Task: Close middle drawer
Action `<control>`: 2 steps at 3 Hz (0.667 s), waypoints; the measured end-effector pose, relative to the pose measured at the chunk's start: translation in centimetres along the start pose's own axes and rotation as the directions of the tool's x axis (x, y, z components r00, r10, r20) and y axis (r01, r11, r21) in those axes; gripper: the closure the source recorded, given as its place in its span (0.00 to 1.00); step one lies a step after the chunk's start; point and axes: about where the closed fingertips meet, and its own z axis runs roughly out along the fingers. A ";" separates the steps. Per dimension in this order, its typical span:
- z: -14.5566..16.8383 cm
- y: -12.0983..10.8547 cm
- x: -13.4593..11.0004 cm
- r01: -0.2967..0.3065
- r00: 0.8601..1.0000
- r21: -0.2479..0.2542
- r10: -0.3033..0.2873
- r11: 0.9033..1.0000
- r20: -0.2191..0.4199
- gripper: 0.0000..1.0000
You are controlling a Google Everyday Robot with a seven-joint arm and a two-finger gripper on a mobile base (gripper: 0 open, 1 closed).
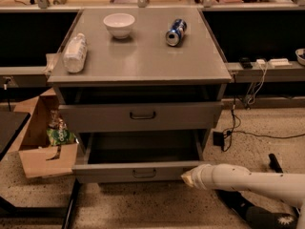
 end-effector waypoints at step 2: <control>1.0 -1.2 -1.3 -0.002 0.999 0.004 0.001 1.000 0.033 1.00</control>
Offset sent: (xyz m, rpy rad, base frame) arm 0.1537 -0.0208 0.0286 0.0471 -0.1878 -0.0782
